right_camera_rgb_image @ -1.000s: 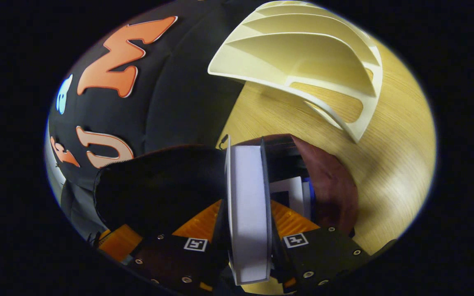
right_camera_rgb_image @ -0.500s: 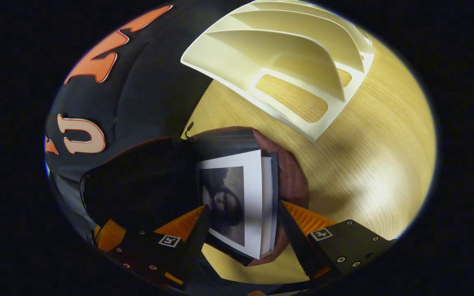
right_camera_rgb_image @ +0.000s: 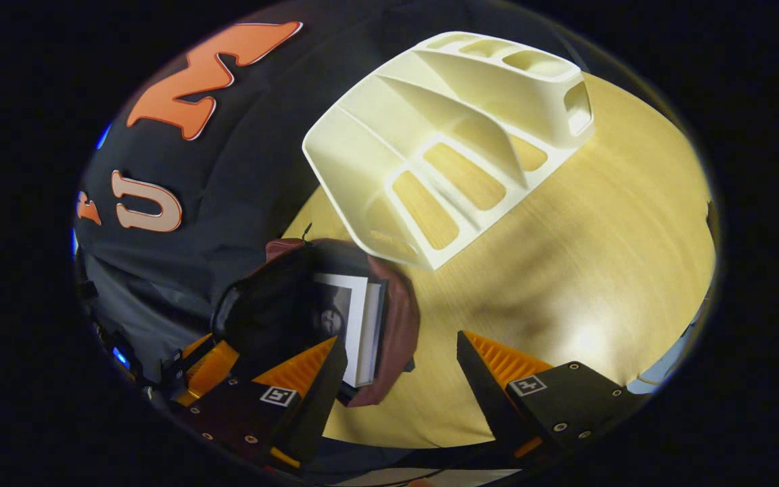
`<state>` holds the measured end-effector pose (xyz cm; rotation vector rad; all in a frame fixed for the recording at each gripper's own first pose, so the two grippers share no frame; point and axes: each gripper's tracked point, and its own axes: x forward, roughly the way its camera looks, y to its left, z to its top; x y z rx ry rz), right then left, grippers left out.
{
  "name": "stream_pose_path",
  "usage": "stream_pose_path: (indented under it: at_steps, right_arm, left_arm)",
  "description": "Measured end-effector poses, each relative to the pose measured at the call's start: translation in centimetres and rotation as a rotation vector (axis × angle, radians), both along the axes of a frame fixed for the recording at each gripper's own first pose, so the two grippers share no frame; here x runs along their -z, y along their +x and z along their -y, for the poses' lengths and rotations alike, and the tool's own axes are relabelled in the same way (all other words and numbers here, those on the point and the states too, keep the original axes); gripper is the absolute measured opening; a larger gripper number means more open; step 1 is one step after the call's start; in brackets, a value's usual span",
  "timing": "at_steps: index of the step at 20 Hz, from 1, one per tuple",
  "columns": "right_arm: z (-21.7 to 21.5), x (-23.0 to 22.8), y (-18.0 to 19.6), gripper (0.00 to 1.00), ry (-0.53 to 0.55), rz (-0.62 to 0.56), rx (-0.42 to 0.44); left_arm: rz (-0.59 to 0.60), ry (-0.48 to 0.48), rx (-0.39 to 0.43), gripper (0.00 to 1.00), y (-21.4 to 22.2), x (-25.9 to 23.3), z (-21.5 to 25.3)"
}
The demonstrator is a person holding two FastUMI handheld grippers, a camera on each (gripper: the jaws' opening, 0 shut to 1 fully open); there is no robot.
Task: Open the schoolbag, grab two books from the bookshelf and put them into the schoolbag.
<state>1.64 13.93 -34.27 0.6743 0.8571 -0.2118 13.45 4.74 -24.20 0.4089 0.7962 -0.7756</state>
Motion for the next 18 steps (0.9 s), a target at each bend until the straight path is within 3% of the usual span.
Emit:
stream_pose_path:
  at_steps: [2, 6, 10, 14, 18]
  right_arm:
    - [2.1, -0.5, -1.3, 0.97, -0.044, -0.014, -0.023]
    - [5.8, -1.2, -3.1, 0.98, -0.101, -0.062, -0.072]
    - [8.8, -3.5, -3.0, 0.98, -0.165, -0.032, -0.149]
    - [12.0, -11.0, -0.6, 0.98, -0.316, 0.148, -0.229]
    - [14.6, -20.0, 1.1, 0.98, -0.509, 0.387, -0.250]
  left_arm:
    - [0.016, 0.007, -0.019, 1.00, -0.5, 0.0, 0.1]
    - [0.070, 0.023, -0.092, 0.99, -1.4, -0.6, 0.8]
    - [0.112, -0.033, -0.188, 0.99, -3.0, -2.3, 3.8]
    - [0.225, -0.147, -0.279, 0.99, -3.4, -6.2, 8.5]
    - [0.369, -0.261, -0.375, 0.98, -3.5, -11.4, 11.6]
